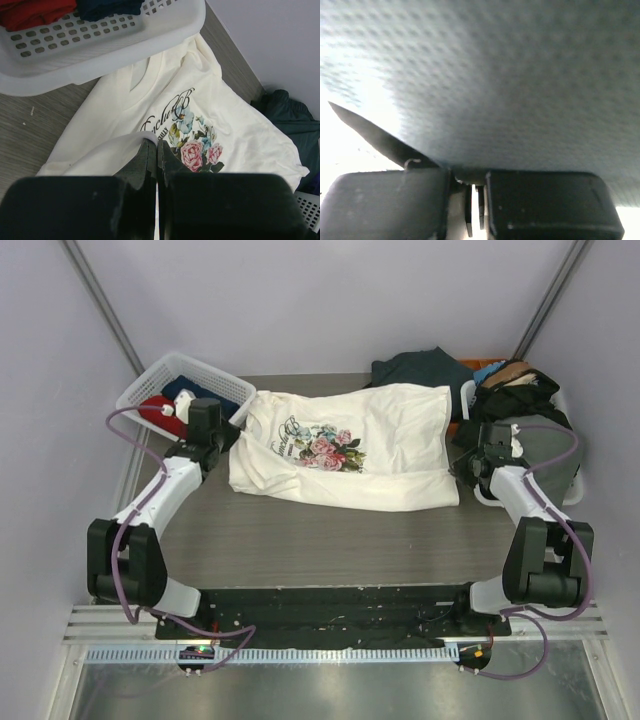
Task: Roll the t-shirts
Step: Fold the T-shirt at the center of the board.
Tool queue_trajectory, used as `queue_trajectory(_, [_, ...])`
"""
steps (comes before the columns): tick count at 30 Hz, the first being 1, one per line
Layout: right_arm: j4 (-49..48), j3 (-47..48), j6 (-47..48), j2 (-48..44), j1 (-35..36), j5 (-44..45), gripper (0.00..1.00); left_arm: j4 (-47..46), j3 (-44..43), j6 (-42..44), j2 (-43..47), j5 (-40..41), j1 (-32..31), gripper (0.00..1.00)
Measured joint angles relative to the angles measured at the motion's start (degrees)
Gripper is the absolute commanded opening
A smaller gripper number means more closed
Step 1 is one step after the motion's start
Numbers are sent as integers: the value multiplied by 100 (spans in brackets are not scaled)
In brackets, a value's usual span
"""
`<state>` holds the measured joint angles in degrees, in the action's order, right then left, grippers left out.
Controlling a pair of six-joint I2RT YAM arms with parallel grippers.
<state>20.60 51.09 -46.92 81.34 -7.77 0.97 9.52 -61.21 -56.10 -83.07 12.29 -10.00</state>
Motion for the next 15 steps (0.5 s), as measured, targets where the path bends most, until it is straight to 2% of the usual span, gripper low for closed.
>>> queue_trajectory(15, [-127, 96, 0, 122, 66, 131, 1, -4, -225, 103, -243, 11, 0, 0])
